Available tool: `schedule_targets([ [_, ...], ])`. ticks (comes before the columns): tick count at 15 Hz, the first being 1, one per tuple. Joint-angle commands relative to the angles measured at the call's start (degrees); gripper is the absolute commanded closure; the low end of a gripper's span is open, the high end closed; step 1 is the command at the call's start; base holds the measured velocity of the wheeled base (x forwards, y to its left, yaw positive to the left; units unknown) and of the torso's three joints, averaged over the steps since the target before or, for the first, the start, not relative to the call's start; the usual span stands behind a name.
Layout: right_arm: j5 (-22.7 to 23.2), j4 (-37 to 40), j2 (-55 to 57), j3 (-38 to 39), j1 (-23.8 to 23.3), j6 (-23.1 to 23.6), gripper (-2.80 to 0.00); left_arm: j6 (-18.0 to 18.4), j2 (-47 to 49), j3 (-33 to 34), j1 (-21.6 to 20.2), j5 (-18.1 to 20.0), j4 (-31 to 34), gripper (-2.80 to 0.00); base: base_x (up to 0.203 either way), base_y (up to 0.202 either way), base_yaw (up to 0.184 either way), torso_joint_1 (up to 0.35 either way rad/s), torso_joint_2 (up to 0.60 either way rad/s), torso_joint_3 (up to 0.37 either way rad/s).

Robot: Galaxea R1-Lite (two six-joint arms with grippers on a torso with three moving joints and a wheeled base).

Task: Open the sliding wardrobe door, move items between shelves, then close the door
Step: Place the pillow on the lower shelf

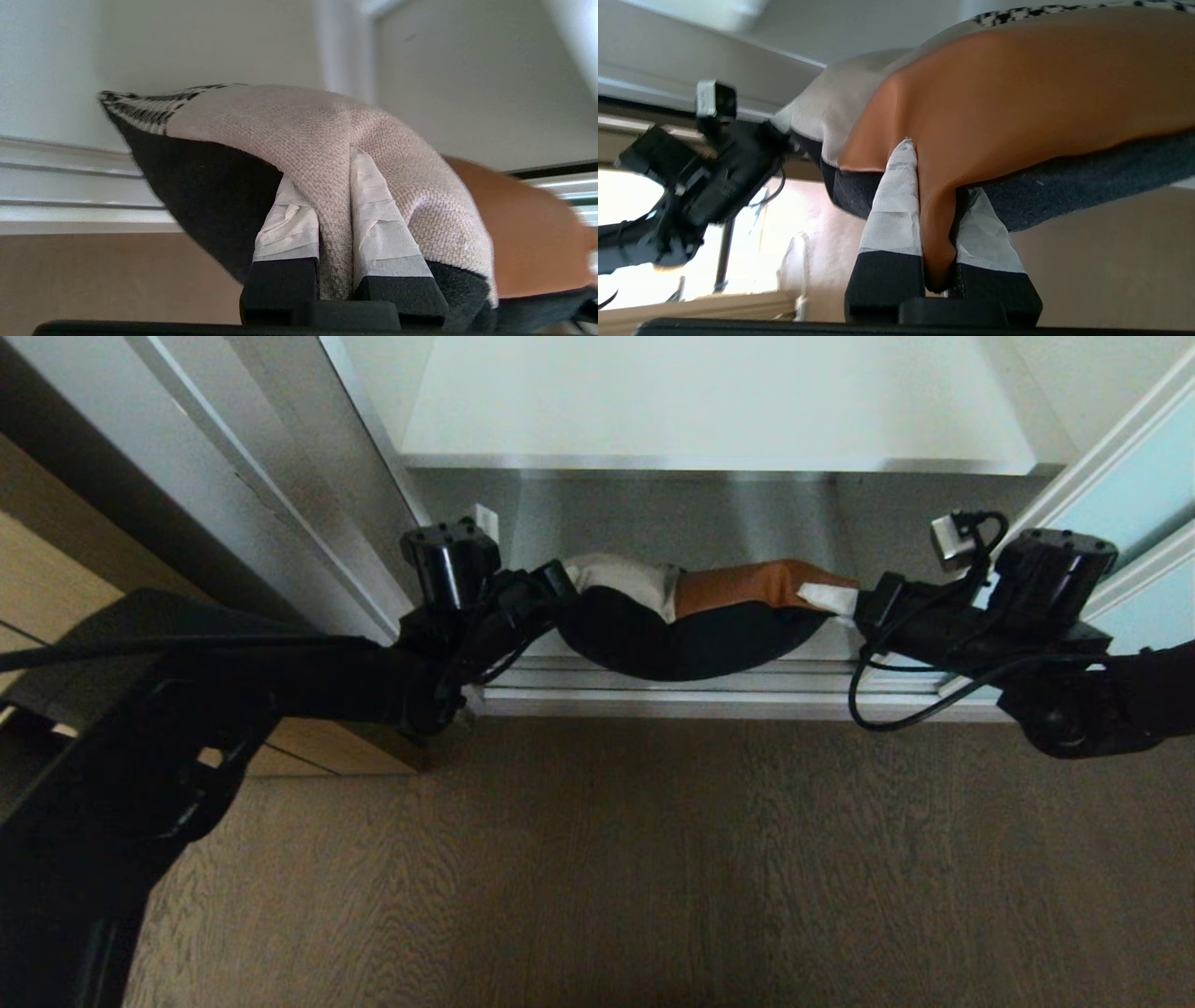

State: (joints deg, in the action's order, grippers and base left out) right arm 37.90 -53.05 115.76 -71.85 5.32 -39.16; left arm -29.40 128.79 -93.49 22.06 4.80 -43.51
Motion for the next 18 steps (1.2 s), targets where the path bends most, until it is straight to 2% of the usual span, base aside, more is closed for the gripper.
schedule_targets([
  [1, -0.9, -2.9, 9.2, -0.6, 0.0, -0.1, 0.0, 0.4, 7.7, -0.9, -0.6, -0.2, -1.9, 0.0, 0.0, 0.0, 0.0, 0.0, 0.0, 0.0],
  [6, -1.2, -2.6, 12.4, -1.4, -0.2, 0.1, 0.0, 0.2, 9.8, -0.2, -1.6, -0.2, -1.0, 0.0, 0.0, 0.0, 0.0, 0.0, 0.0, 0.0],
  [9, -1.2, -1.0, 13.6, -1.6, -0.4, 0.1, 0.0, 0.1, 10.8, -0.6, -2.2, -0.1, 2.9, 0.0, 0.0, 0.0, 0.0, 0.0, 0.0, 0.0],
  [17, -1.2, -1.3, 8.3, -9.0, -0.3, -0.3, 0.0, 0.1, 9.0, -17.0, -2.2, -1.1, 7.9, 0.0, 0.0, 0.0, 0.0, 0.0, 0.0, 0.0],
  [18, -1.3, -1.7, 7.6, -9.6, 0.0, -0.3, 0.0, 0.4, 6.9, -17.3, -2.2, -0.8, 8.0, 0.0, 0.0, 0.0, 0.0, 0.0, 0.0, 0.0],
])
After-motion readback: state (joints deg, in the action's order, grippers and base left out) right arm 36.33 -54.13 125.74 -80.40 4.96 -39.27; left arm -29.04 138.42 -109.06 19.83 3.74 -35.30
